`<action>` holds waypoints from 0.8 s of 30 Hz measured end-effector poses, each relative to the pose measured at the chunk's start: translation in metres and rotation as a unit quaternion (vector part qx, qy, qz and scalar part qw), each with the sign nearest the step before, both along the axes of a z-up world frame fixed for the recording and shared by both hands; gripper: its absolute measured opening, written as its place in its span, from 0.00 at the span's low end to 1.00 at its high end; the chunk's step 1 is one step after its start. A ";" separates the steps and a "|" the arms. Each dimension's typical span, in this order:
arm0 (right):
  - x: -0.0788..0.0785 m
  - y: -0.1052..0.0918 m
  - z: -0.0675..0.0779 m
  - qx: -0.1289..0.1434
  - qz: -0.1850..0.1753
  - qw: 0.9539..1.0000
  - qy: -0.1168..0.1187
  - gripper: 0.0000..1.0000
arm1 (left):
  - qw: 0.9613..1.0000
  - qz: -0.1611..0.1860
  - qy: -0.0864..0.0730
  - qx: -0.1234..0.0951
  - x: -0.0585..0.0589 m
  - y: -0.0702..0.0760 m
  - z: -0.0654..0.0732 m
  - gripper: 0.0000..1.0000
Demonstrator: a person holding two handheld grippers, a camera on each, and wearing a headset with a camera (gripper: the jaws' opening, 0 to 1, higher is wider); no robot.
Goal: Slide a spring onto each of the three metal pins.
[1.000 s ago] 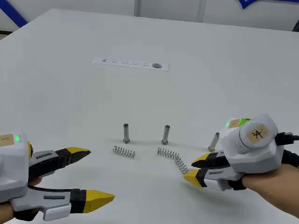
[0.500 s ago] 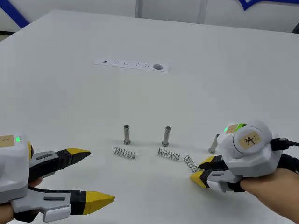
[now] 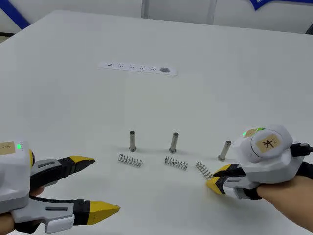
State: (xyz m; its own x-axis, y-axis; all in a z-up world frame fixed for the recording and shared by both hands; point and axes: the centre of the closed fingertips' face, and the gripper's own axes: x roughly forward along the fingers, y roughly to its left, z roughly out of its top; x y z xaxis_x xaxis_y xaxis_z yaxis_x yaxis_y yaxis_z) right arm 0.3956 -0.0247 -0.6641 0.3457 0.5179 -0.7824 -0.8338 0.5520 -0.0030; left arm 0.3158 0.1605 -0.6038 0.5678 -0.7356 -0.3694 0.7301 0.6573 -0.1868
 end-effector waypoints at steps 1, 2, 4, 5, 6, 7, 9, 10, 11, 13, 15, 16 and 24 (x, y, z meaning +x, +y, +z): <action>0.000 0.000 0.000 0.000 -0.001 1.000 0.000 0.14 | 1.000 0.000 0.000 0.000 0.000 0.000 0.000 0.76; 0.001 -0.001 0.000 0.000 -0.002 1.000 0.001 0.14 | 1.000 0.000 0.000 0.000 0.000 0.000 0.000 0.76; 0.001 -0.003 0.000 -0.002 -0.003 1.000 0.002 0.12 | 1.000 -0.001 0.000 0.000 0.000 0.000 0.000 0.76; 0.002 -0.004 0.000 -0.004 -0.002 1.000 0.000 0.12 | 1.000 -0.003 0.000 0.002 -0.001 0.000 0.000 0.76; 0.002 -0.005 0.000 -0.006 -0.001 1.000 -0.001 0.12 | 1.000 -0.005 0.000 0.004 -0.001 -0.001 -0.001 0.76; 0.003 -0.005 0.000 -0.007 0.002 1.000 -0.003 0.12 | 1.000 -0.008 0.001 0.007 -0.002 -0.001 -0.002 0.76; 0.003 -0.007 0.000 -0.009 0.003 1.000 -0.003 0.12 | 1.000 -0.015 0.002 0.012 -0.003 -0.003 -0.003 0.76; 0.003 -0.008 0.000 -0.010 0.007 1.000 -0.004 0.12 | 1.000 -0.021 0.003 0.017 -0.004 -0.004 -0.004 0.76; 0.002 -0.008 0.000 -0.011 0.009 1.000 -0.005 0.12 | 0.999 -0.025 0.004 0.021 -0.005 -0.005 -0.004 0.76; 0.001 -0.010 0.001 -0.014 0.016 1.000 -0.007 0.11 | 0.999 -0.036 0.003 0.023 -0.006 -0.008 -0.002 0.76; 0.001 -0.011 0.002 -0.011 0.019 1.000 -0.005 0.11 | 0.998 -0.048 0.001 0.029 -0.007 -0.011 0.000 0.76; 0.000 -0.011 0.002 -0.012 0.021 1.000 -0.006 0.11 | 0.998 -0.053 0.001 0.031 -0.007 -0.013 0.001 0.76; -0.001 -0.014 0.008 -0.004 0.036 0.999 -0.003 0.11 | 0.992 -0.118 0.003 0.047 -0.009 -0.030 0.007 0.71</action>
State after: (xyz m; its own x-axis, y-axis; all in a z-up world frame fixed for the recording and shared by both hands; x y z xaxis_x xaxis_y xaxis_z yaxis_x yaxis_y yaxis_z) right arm 0.3943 -0.0390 -0.6566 0.3121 0.5359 -0.7845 -0.8713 0.4906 -0.0115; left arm 0.3070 0.1308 -0.5964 0.3811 -0.8098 -0.4461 0.8649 0.4828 -0.1376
